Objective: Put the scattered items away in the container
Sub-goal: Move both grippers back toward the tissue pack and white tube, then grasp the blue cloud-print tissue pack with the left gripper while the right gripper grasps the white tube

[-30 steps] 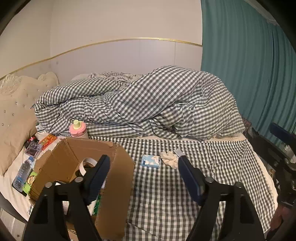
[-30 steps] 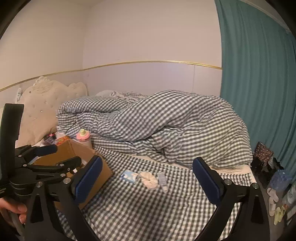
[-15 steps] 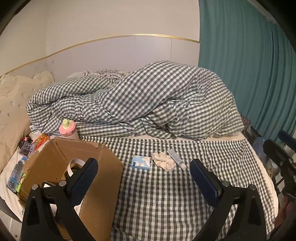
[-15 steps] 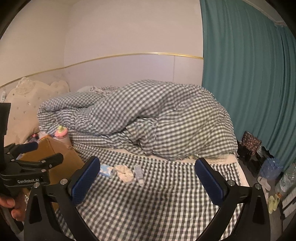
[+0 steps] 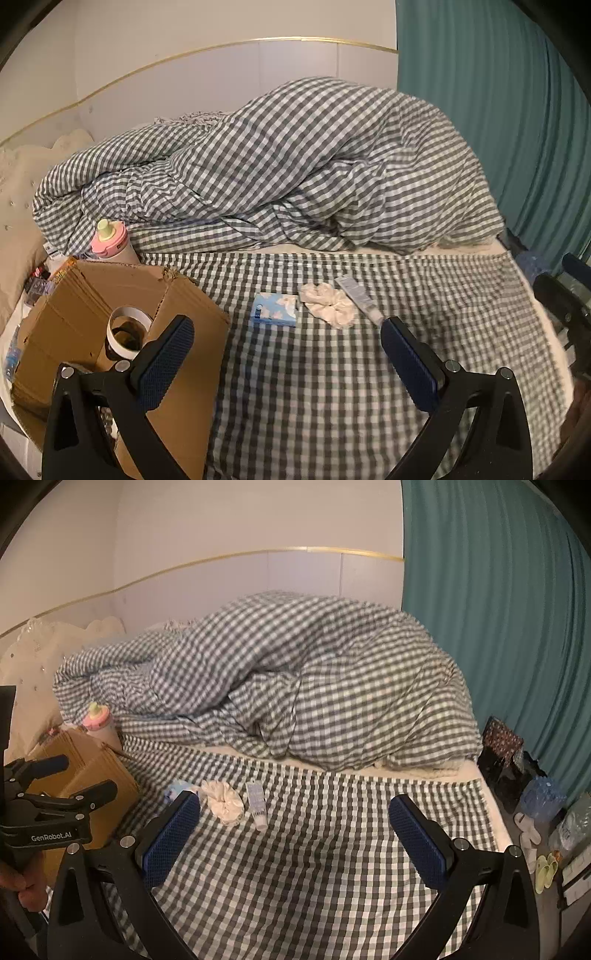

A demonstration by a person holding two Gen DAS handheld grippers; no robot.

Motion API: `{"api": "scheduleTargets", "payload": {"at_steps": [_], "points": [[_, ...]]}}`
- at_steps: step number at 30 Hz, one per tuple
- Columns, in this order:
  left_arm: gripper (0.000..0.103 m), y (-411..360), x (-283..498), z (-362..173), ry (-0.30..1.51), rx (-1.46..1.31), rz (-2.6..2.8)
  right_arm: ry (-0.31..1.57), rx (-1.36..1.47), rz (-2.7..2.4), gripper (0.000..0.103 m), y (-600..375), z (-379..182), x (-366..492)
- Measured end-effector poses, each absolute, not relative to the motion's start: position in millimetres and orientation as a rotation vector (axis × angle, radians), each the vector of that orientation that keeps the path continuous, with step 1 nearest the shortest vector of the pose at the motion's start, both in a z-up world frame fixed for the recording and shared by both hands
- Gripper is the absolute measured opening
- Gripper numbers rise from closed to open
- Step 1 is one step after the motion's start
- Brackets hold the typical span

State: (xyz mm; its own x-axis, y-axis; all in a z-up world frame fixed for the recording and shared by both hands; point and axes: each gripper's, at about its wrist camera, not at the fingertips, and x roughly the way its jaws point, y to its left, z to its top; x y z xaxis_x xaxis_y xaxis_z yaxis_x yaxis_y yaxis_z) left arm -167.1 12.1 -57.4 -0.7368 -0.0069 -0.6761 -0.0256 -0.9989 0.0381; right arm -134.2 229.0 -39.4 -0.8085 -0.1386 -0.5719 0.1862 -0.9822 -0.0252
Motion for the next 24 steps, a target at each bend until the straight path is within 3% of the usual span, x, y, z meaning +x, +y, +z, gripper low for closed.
{"api": "scheduleTargets", "payload": {"at_steps": [24], "points": [[0.103,25,-260,-174,0.186,-1.306,2.837,0.029,1.142,-2.618,0.103,226,-145,-223]]}}
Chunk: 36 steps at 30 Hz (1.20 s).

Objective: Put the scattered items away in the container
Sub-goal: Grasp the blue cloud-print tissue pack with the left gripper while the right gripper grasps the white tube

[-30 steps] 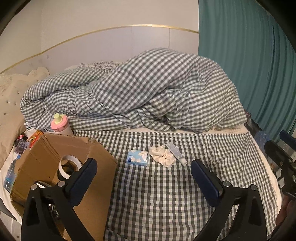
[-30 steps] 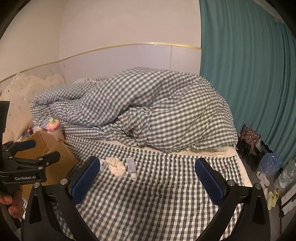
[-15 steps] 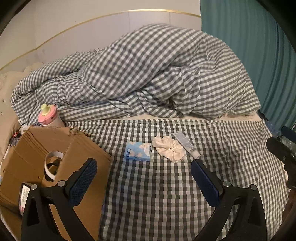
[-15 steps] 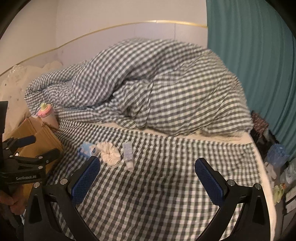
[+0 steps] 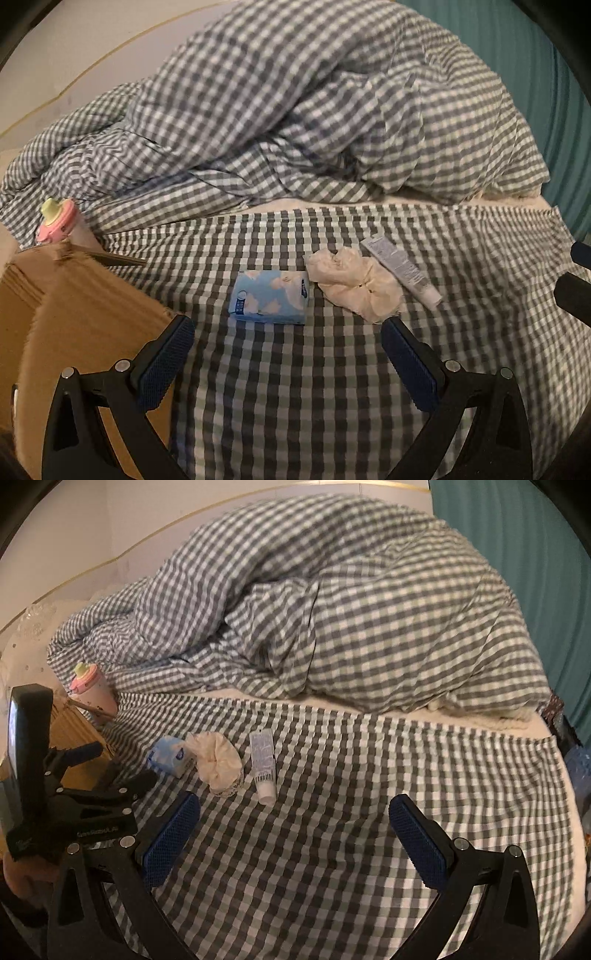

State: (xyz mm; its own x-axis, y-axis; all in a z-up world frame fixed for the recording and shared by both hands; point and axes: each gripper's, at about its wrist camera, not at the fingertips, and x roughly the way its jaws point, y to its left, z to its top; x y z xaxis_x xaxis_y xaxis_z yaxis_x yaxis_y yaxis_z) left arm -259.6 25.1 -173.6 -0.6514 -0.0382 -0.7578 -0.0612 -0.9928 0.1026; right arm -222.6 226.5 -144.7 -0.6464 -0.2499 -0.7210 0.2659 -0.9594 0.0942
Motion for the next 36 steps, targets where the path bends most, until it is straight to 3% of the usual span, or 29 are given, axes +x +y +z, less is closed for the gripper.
{"api": "scheduleTargets", "payload": {"at_steps": [21,25,27,32,36], "points": [[0.103,-2,-320,-234,0.092,-1.403,2.821,0.079,1.229,-2.560,0.103,201,-190,-265],[0.090,-5,-324,-238,0.058,-1.416,2.809,0.113,1.232,-2.549,0.101,192,-196,-269],[0.077,-6,-325,-239,0.047,-1.422,2.802,0.125,1.239,-2.544,0.097,189,-200,-272],[0.075,-7,-322,-238,0.019,-1.386,2.776,0.148,1.262,-2.536,0.089,182,-213,-282],[0.075,-1,-315,-234,0.039,-1.359,2.795,0.150,1.304,-2.519,0.068,178,-226,-290]]}}
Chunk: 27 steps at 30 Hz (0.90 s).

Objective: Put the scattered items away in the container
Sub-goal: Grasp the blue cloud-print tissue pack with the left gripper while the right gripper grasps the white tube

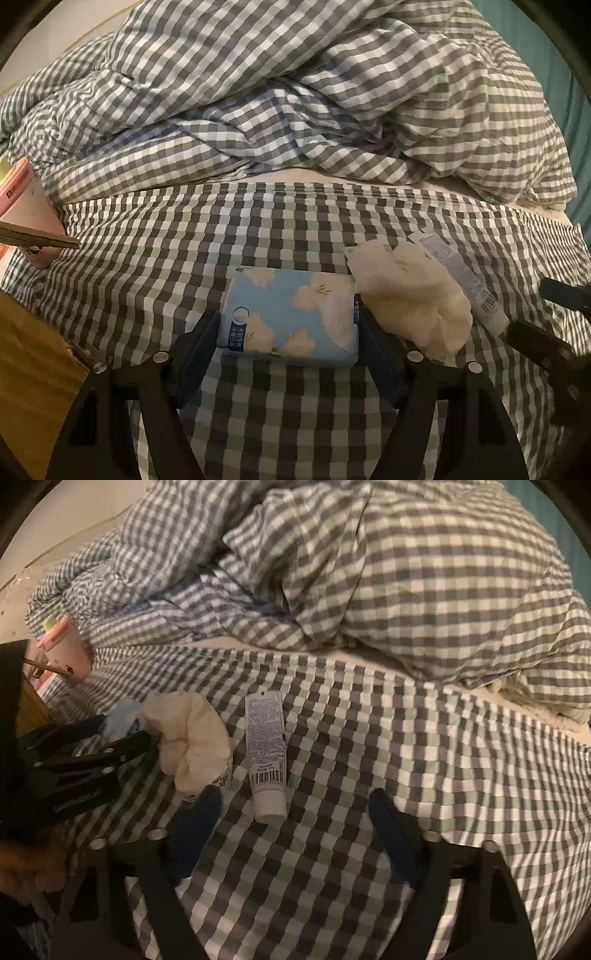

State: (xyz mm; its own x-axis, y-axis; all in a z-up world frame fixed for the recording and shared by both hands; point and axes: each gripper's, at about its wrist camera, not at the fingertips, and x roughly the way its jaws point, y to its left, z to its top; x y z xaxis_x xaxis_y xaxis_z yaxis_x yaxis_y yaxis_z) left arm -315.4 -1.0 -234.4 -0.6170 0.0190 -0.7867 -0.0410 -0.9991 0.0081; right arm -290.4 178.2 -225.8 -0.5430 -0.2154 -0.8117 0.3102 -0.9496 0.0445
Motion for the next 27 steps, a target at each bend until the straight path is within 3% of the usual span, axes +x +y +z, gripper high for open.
{"api": "scheduleTargets", "payload": {"at_steps": [7,10,12,27], "points": [[0.075,0,-308,-228,0.034,-1.349,2.805,0.144,1.327,-2.501,0.062,171,-239,-294],[0.075,1,-305,-226,0.036,-1.343,2.805,0.154,1.329,-2.494,0.044,166,-241,-295],[0.075,1,-303,-224,0.040,-1.338,2.810,0.158,1.332,-2.489,0.023,163,-241,-295],[0.075,12,-284,-193,0.042,-1.270,2.839,0.088,1.253,-2.541,0.022,178,-202,-273]]}}
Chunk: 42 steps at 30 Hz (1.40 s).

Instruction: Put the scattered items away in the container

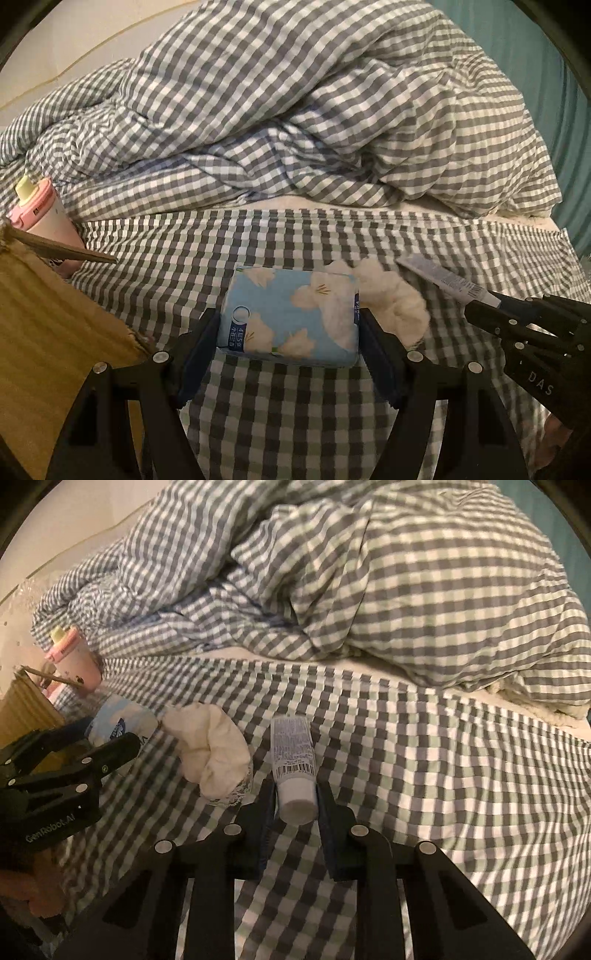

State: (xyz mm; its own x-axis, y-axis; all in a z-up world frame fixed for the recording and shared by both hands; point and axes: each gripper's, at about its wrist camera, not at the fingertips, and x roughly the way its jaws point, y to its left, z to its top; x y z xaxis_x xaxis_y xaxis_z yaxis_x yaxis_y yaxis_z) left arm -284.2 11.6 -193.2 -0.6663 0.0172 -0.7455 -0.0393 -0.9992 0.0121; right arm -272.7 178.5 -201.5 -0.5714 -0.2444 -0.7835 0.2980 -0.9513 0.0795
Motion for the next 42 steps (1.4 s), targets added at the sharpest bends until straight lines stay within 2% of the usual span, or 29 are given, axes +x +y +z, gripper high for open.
{"api": "scheduleTargets", "payload": {"at_steps": [18,42], "points": [[0.075,28,-211,-102,0.080,-1.074,2.911,0.072,1.089,-2.607,0.021,194,-125,-197],[0.075,-22,-99,4,-0.004,-0.815,3.044,0.135,0.797,-2.675,0.021,159,-13,-84]]}}
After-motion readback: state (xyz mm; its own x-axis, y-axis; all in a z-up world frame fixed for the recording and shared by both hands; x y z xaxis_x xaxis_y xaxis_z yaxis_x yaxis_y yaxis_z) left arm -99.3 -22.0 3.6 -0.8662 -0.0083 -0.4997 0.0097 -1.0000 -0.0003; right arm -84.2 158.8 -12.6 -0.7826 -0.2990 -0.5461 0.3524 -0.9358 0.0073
